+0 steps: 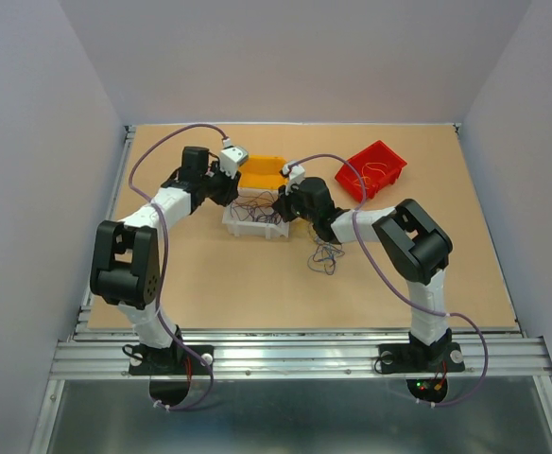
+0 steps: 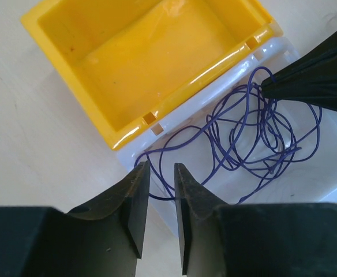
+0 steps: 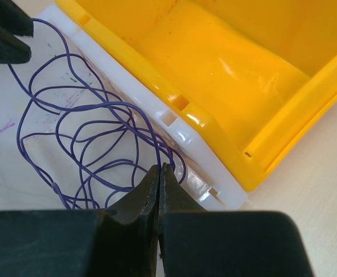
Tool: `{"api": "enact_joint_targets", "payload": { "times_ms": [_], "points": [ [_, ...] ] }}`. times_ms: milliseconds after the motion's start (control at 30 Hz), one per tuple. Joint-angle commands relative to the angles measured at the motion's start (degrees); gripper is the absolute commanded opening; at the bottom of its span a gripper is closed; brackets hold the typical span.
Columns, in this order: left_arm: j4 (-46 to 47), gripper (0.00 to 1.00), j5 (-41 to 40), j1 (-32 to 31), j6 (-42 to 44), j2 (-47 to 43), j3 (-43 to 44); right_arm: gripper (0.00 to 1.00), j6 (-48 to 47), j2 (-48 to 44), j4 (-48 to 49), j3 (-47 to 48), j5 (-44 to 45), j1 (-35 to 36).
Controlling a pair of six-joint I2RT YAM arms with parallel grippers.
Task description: Untangle the cables
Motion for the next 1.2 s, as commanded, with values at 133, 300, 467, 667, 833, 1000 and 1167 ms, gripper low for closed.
{"api": "enact_joint_targets", "payload": {
  "times_ms": [133,300,467,667,833,1000,1167],
  "points": [
    [-2.41,0.2,2.54,0.3,0.07,0.43,2.97,0.01,-0.3,0.48,0.25,2.91,-0.65,0.08],
    [-3.81,0.1,2.98,0.03,0.77,2.62,4.11,0.01,-0.3,0.48,0.16,2.91,-0.91,0.16],
    [-4.34,0.09,2.37,-1.28,1.3,4.74,4.72,0.01,0.22,1.97,-0.63,4.74,-1.79,0.16],
    [-4.34,0.07,0.08,-3.04,1.74,7.02,5.16,0.03,0.4,5.04,-5.02,8.96,-1.79,0.08],
    [-3.82,0.05,-0.62,-4.09,2.18,7.56,4.9,0.07,0.49,5.58,-6.26,10.2,-1.44,0.08],
    [-0.66,0.04,0.34,-4.01,1.74,2.56,1.92,0.18,0.75,2.94,-4.59,7.75,-0.47,0.08],
    [0.14,0.09,1.22,-4.1,1.3,-1.67,-0.28,0.25,1.28,0.22,-1.52,4.32,0.49,0.08]
  ]
}}
